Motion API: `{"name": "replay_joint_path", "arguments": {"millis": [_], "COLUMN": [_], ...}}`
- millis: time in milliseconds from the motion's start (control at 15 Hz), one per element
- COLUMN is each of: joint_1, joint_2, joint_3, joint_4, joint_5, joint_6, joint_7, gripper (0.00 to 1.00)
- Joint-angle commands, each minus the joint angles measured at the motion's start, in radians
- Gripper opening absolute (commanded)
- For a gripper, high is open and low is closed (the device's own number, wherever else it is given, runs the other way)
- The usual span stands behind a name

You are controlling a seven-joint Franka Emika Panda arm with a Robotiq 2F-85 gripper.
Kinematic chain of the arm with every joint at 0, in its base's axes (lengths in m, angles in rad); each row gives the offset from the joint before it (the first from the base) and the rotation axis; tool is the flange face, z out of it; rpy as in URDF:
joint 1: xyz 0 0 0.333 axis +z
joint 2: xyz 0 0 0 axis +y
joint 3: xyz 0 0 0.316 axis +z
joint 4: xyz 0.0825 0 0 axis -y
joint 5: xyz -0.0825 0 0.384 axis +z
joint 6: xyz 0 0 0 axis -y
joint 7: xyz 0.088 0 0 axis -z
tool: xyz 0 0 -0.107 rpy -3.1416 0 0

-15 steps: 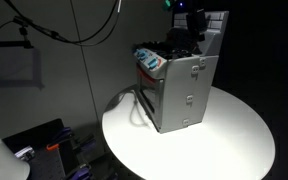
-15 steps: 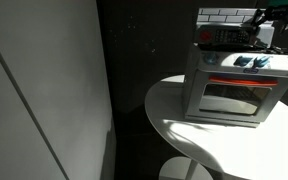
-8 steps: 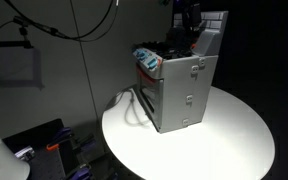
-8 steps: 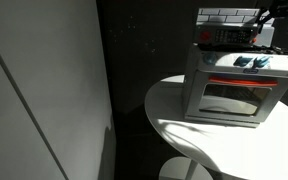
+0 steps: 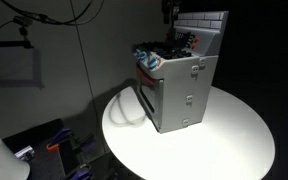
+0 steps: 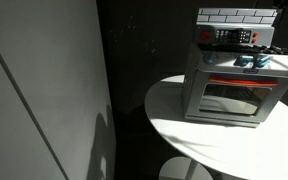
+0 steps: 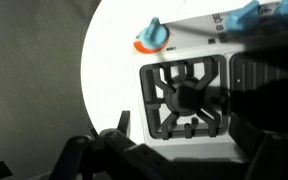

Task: Press the top right orange button on the stove

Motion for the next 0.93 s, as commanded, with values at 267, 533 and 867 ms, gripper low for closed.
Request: {"name": "replay_joint_path", "arguments": {"millis": [267,533,867], "joint_1": [-0.005,-0.01,-0.012], "joint_2": [-0.202,-0.3,-0.393], "joint_3": [0.027,0.039,0.054], "joint_4": [-0.195,-0.333,-0.49], "joint_5": [-0.005,0.023,0.02], "joint_6": [-0.061,-0.009,0.108], "joint_7": [-0.093,-0.123,-0.128], "gripper": [1.0,1.0,1.0]}}
